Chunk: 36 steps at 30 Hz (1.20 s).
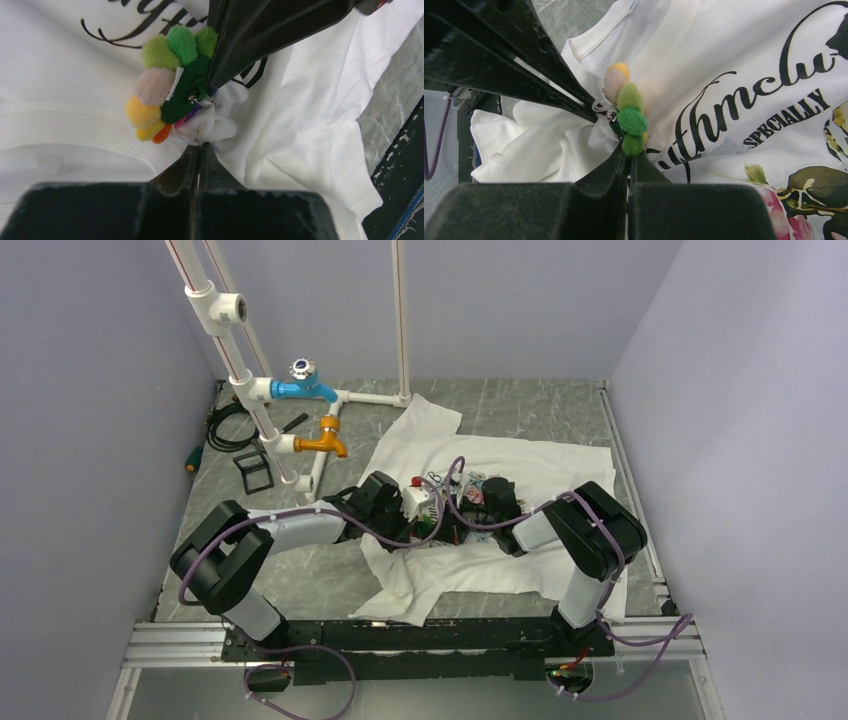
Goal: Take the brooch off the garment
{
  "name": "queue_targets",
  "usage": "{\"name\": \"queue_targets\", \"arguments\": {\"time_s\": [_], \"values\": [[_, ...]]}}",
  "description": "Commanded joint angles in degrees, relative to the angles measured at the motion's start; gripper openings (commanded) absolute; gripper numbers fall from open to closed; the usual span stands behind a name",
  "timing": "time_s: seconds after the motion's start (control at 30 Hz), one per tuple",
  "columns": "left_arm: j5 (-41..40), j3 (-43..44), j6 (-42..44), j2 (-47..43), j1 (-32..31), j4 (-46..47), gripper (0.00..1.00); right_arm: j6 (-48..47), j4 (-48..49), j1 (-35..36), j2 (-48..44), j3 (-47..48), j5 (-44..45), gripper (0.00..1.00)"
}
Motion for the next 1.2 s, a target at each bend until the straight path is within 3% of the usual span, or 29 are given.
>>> {"name": "queue_targets", "arguments": {"time_s": [0.0, 0.2, 0.37, 0.5, 0.57, 0.83, 1.17], "values": [[0.7, 1.3, -2.9, -3.9, -0.4, 5.7, 0.0, 1.6, 2.8, -0.1, 1.3, 1.5, -1.0, 0.0], [-4.0, 0.5, -2.1, -7.0, 0.2, 5.7, 0.0, 2.1, 3.3, -0.1, 1.6, 1.1, -1.7, 0.0], [0.1, -0.8, -0.8, -7.0, 0.7, 6.9, 0.0, 4.2, 5.1, -0.1, 1.6, 1.0, -2.5, 0.0], [3.7, -1.7, 1.6, -8.6, 1.1, 6.2, 0.36, 6.1, 6.9, -0.2, 1.4, 1.0, -3.1, 0.0], [4.8, -2.9, 3.2, -10.9, 1.6, 6.6, 0.42, 6.5, 7.9, -0.2, 1.4, 0.5, -3.7, 0.0], [7.3, -9.4, 10.8, -16.7, 3.4, 14.2, 0.52, 4.5, 11.1, -0.3, 1.6, -0.4, -6.1, 0.0], [10.6, -7.5, 16.1, -10.4, 5.2, 16.9, 0.52, 2.9, 14.1, -0.3, 2.2, -1.0, -9.1, 0.0]]}}
